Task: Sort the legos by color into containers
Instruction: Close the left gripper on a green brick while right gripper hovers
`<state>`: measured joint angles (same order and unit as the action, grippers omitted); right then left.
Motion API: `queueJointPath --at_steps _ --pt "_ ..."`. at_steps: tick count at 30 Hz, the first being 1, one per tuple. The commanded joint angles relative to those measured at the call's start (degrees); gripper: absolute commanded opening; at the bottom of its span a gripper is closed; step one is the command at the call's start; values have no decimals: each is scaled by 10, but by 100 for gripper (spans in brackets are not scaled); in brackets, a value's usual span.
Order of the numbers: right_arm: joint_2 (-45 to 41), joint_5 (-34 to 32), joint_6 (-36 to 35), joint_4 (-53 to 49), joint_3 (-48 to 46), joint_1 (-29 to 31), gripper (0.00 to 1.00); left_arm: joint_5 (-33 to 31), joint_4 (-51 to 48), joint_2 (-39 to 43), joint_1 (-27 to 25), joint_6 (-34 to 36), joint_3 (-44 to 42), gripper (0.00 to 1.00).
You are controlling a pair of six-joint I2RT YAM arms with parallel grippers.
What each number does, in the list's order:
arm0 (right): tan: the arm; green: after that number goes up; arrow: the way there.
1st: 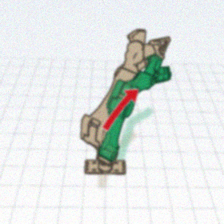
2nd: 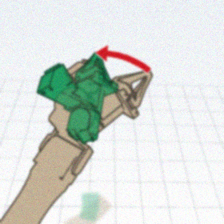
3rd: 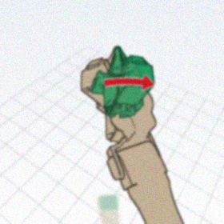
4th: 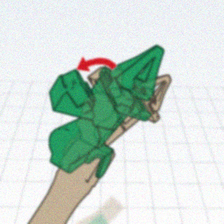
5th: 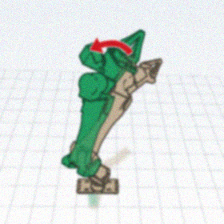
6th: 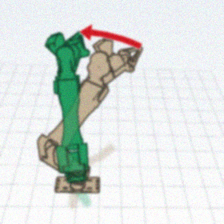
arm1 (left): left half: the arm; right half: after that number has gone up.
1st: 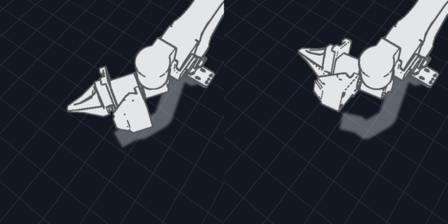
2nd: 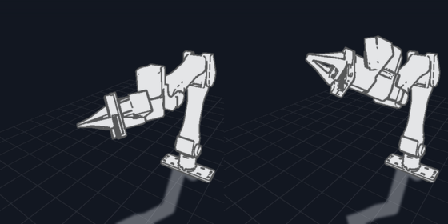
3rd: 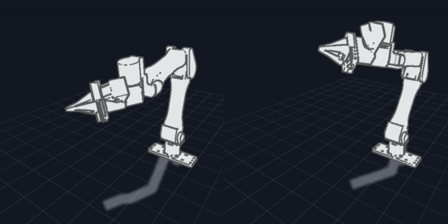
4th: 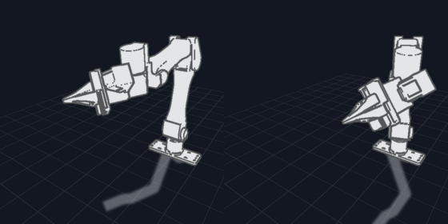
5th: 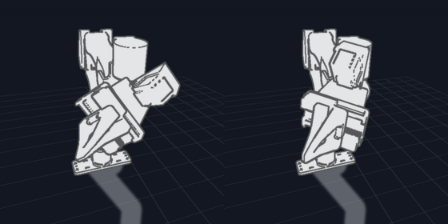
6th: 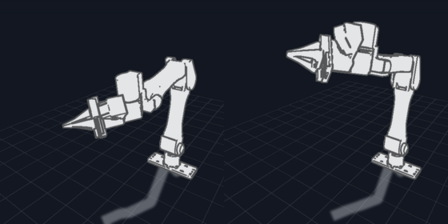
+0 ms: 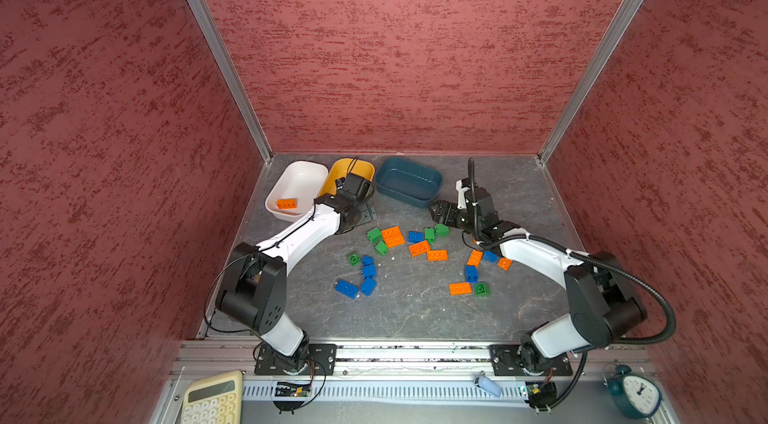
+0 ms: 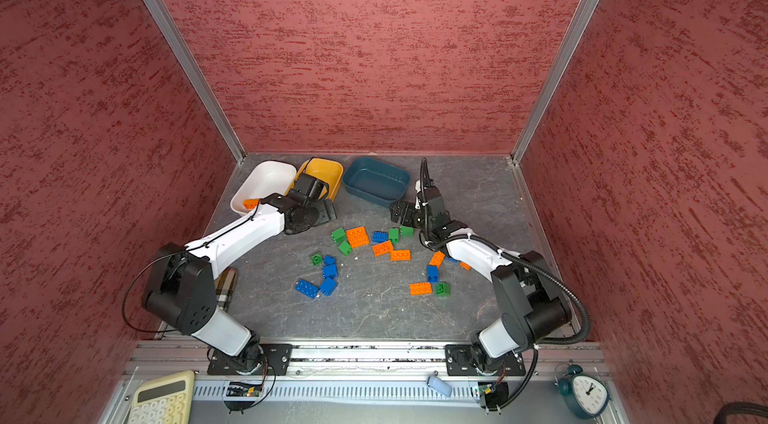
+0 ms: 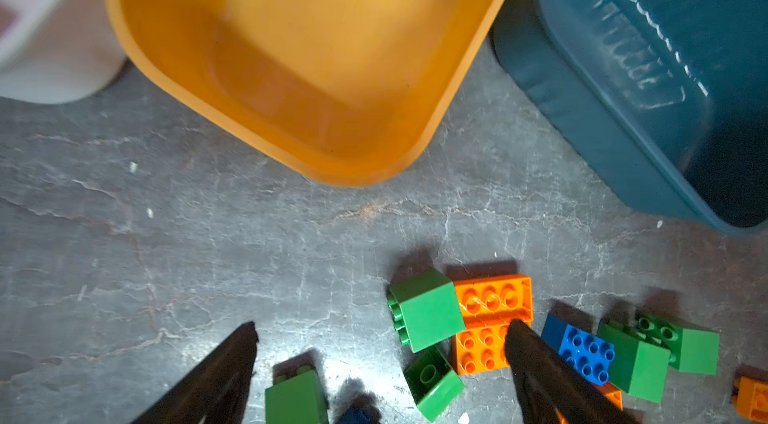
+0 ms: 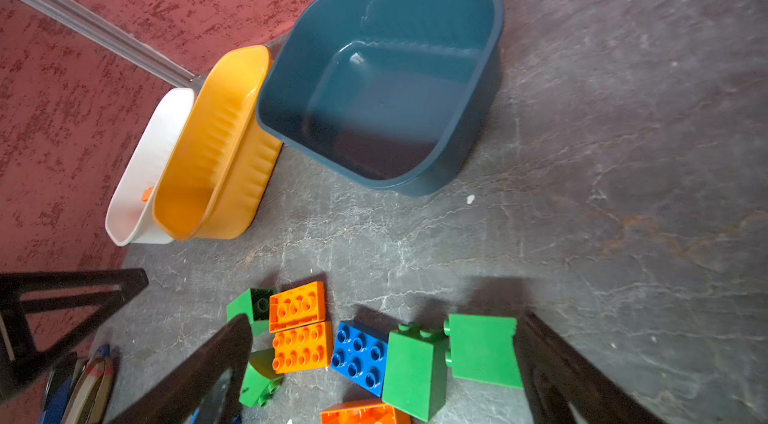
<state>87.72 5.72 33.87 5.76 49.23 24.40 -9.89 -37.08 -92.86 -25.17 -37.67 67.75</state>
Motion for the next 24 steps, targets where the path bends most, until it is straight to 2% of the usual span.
queueJointPath --at_steps 1,5,9,18,24 --pt "-5 -39 35 32 -10 2 99 36 -2 -42 -14 -29 12 91" --pt "-1 -14 -1 -4 7 2 99 41 -8 -91 -25 -41 37 88" --pt "0 -23 -25 -27 15 7 99 44 5 -125 -32 -42 49 83" --pt "-4 -31 -24 -27 14 9 99 23 -10 -173 -55 -40 74 74" --pt "-6 -29 -25 -31 10 9 99 1 -11 -185 -60 -43 72 63"
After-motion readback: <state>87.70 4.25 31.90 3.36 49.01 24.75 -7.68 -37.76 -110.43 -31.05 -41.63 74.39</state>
